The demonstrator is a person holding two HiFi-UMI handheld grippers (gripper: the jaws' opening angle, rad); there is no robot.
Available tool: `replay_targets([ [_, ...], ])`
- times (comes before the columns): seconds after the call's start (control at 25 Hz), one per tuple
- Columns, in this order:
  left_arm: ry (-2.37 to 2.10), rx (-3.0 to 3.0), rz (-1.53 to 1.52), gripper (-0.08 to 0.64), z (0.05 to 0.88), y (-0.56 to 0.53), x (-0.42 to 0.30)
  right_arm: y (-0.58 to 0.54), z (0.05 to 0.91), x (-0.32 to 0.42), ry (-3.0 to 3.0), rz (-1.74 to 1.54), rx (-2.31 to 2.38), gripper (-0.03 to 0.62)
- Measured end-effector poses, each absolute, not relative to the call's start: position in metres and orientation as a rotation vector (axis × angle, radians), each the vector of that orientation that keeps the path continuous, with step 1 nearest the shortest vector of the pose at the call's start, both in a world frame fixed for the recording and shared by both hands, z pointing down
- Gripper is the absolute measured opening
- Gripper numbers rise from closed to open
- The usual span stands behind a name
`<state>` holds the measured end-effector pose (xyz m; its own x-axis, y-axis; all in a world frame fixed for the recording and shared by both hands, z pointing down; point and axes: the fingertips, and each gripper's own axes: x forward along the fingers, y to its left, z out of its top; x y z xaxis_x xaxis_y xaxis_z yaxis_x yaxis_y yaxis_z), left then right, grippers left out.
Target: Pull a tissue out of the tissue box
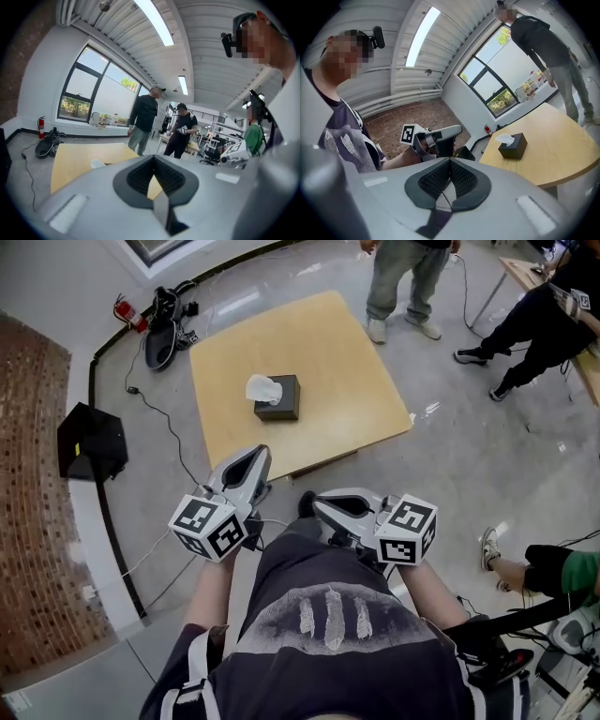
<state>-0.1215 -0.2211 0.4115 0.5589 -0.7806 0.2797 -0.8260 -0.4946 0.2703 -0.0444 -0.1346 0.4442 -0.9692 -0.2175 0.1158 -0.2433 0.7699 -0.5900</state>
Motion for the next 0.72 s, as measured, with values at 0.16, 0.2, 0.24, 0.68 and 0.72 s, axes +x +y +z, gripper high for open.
replay_targets([
  [0.16,-1.345,2.409,0.175,0.006,0.416,-0.231,-0.130,-0.143,0.447,-0.039,-2.922,0.981,0.400,-0.002],
  [0.2,-1.357,2.408,0.178,0.017,0.416,-0.236,-0.133,-0.145,0.447,-0.037,-2.923,0.982,0.408,-0.002],
  [0.24,-1.368,2.405,0.179,0.042,0.417,-0.241,-0.136,-0.147,0.448,-0.036,-2.923,0.980,0.417,-0.002],
  [0.68,-1.401,2.217,0.200,0.255,0.476,-0.337,-0.197,-0.205,0.464,-0.041,-2.826,0.993,0.532,-0.002],
  [0.72,-1.394,2.180,0.188,0.269,0.485,-0.348,-0.204,-0.213,0.465,-0.045,-2.807,1.000,0.535,-0.002],
])
